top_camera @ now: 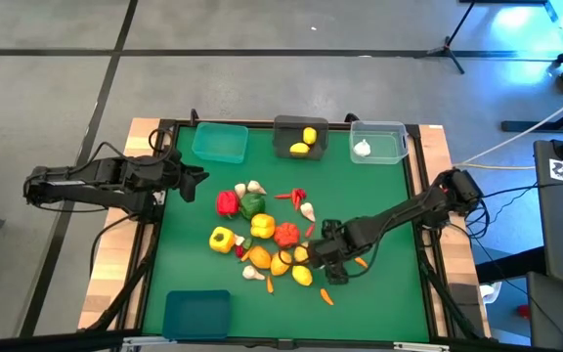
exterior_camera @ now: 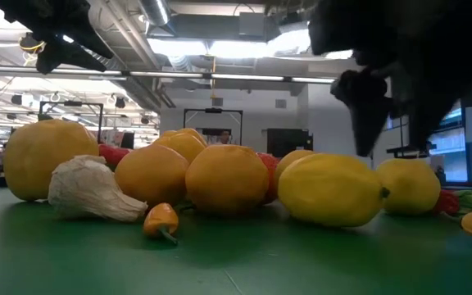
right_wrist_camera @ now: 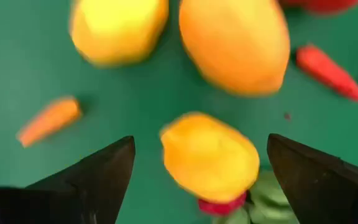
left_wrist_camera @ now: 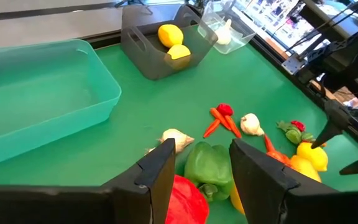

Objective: Sort produce into baskets
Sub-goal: Put the yellow lemon into the black bin

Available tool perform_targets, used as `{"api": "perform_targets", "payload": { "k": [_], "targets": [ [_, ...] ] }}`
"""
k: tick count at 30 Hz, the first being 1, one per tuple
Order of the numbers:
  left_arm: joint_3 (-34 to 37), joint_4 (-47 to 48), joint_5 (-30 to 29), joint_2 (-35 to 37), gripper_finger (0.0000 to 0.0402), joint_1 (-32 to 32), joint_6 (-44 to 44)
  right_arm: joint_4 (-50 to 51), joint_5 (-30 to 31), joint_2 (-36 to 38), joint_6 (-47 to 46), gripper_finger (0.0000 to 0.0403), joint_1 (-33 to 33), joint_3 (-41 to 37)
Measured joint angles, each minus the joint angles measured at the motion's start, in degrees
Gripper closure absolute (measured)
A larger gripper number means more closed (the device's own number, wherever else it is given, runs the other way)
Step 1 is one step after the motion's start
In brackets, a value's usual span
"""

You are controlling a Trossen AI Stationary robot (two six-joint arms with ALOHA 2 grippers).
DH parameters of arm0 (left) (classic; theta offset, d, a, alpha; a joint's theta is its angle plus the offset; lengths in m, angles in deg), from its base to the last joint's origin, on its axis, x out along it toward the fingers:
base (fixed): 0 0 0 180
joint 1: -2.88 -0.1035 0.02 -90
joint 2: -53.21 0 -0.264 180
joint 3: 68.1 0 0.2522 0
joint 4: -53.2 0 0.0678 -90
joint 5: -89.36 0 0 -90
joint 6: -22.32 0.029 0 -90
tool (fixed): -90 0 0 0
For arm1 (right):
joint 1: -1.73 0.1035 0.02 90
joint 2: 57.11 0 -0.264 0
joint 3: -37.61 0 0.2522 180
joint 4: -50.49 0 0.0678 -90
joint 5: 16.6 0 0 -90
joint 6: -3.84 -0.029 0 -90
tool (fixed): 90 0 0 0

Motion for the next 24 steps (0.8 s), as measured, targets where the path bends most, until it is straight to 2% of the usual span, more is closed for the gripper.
{"api": "perform_targets", "payload": {
  "k": [6,12,24],
  "targets": [
    [0.00,0.02,0.00,0.02,0.0251,0.00,1.48,1.23,1.10,-0.78,7.73,0.0040,0.16,-0.02],
    [0.00,0.02,0.00,0.02,0.0251,0.00,1.00,0.93,-2.26,-0.78,9.41,0.0040,0.26,-2.50],
    [0.00,0.11,-0.02,0.01,0.0251,0.00,0.09,-8.33,-2.04,-0.78,12.64,0.0040,0.20,-8.06]
  ]
}}
